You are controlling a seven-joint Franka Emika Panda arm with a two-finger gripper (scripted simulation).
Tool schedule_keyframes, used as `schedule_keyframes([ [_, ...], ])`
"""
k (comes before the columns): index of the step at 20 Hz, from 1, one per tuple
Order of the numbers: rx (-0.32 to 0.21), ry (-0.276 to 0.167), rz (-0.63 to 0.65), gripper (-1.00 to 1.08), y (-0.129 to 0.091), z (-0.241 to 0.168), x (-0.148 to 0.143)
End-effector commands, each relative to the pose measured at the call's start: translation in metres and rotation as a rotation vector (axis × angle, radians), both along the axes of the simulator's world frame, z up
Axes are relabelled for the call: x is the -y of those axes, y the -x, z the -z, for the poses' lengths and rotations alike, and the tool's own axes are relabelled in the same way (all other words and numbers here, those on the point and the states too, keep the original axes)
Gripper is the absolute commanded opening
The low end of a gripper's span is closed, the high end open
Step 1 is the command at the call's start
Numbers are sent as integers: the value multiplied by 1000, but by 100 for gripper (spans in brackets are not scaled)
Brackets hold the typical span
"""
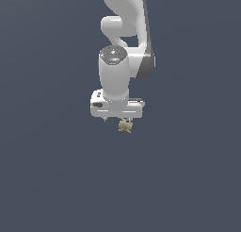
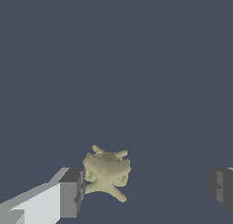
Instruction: Pick up the object and move it to a goal position.
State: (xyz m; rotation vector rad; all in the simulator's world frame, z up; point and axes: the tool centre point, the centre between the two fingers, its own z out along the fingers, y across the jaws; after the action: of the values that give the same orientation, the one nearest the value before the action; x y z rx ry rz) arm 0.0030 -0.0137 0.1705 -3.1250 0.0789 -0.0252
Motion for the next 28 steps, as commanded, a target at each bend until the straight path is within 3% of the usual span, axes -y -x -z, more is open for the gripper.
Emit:
schedule_keyframes([
  [1, 0, 0, 0, 100, 0, 0, 0],
  [10, -20, 28, 39, 100, 7, 4, 28],
  [16, -19, 27, 30, 100, 7, 4, 27],
  [28, -22, 31, -149, 100, 13, 14, 20],
])
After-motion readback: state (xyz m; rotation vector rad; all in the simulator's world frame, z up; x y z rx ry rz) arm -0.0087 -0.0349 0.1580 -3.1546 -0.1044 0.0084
